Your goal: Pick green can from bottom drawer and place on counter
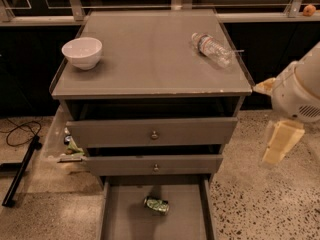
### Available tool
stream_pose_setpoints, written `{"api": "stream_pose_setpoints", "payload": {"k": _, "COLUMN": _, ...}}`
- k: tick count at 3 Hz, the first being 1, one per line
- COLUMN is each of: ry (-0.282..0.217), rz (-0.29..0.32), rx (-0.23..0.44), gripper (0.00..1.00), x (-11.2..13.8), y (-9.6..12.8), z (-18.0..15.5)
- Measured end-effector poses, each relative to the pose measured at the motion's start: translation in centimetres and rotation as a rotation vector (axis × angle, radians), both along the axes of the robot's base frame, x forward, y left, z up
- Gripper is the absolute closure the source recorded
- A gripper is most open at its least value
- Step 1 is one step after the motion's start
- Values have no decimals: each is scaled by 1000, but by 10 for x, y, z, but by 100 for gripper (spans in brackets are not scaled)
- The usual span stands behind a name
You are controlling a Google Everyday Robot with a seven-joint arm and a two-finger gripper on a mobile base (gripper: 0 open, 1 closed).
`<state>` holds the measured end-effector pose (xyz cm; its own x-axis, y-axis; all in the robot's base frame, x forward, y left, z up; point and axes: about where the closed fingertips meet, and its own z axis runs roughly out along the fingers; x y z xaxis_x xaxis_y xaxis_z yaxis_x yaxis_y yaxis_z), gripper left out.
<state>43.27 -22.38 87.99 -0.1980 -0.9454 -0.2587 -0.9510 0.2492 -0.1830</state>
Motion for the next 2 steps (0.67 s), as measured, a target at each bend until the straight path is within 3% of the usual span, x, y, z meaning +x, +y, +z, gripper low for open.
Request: {"api": "stream_pose_setpoints", "payload": {"k": 2, "ry": -1, "rz": -3, "rx": 81, "gripper": 0, "x": 19, "y": -15, "z": -120}}
